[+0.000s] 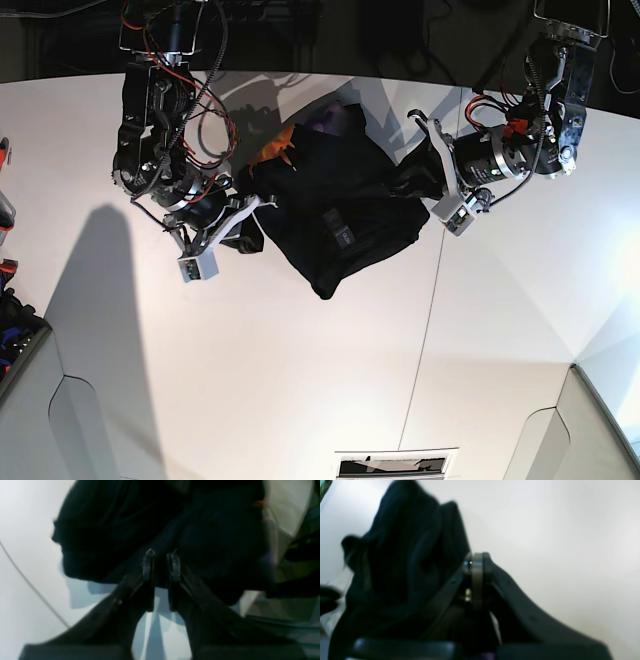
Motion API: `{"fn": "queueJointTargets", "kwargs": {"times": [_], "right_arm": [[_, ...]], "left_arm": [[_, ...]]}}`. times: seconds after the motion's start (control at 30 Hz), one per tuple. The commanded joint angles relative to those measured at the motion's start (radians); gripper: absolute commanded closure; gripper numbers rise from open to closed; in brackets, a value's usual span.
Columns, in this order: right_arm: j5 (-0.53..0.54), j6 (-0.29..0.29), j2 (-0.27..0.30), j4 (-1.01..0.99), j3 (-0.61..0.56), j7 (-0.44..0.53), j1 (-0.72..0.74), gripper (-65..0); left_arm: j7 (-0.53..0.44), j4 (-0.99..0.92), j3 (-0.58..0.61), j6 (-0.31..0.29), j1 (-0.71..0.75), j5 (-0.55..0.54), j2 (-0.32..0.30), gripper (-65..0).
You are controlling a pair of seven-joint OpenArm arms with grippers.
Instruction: Layout the t-shirt on the table in an organized manner, then fold the t-shirt properly
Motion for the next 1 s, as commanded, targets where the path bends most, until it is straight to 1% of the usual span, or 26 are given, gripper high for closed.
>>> {"fn": "queueJointTargets", "kwargs": {"times": [0.0, 0.1, 0.2, 0.3, 0.4, 0.6, 0.67, 0.73, 0.87, 0.97], "right_arm": [[0.026, 0.014, 0.000, 0.018, -0.002, 0.017, 0.007, 0.0], [0.036, 0.014, 0.000, 0.018, -0.002, 0.009, -0.010, 0.0], [0.048, 0.014, 0.000, 0.022, -0.002, -0.006, -0.022, 0.0], [0.108, 0.029, 0.000, 0.030, -0.002, -0.029, -0.049, 0.0], [0.159, 0.032, -0.001, 0.032, -0.002, -0.034, -0.075, 0.0], [0.167, 0.032, -0.001, 0.033, -0.002, -0.034, -0.079, 0.0], [0.158, 0.032, 0.000, 0.034, -0.002, -0.034, -0.076, 0.0], [0.153, 0.032, 0.000, 0.038, 0.000, -0.033, -0.070, 0.0], [0.137, 0.032, 0.007, 0.104, 0.008, -0.035, -0.071, 0.0], [0.132, 0.031, 0.043, 0.172, 0.008, -0.068, -0.076, 0.0]], "left_arm": [[-0.035, -0.014, -0.006, -0.008, -0.016, 0.008, 0.006, -8.6], [-0.074, -0.116, -0.006, -0.008, -0.051, 0.068, 0.052, -8.6], [-0.075, -0.206, -0.005, -0.008, -0.103, 0.083, 0.088, -8.6], [-0.080, -0.272, -0.005, -0.008, -0.162, 0.113, 0.112, -8.6], [-0.082, -0.333, -0.005, -0.008, -0.237, 0.128, 0.121, -8.6], [-0.081, -0.431, -0.005, -0.008, -0.338, 0.128, 0.120, -8.6], [-0.072, -0.434, -0.005, -0.008, -0.347, 0.119, 0.112, -8.6], [-0.051, -0.415, -0.006, -0.008, -0.348, 0.078, 0.090, -8.6], [0.014, -0.286, -0.014, -0.008, -0.323, -0.061, 0.010, -8.6], [0.087, -0.140, -0.037, -0.008, -0.284, -0.141, -0.051, -8.6]]}}
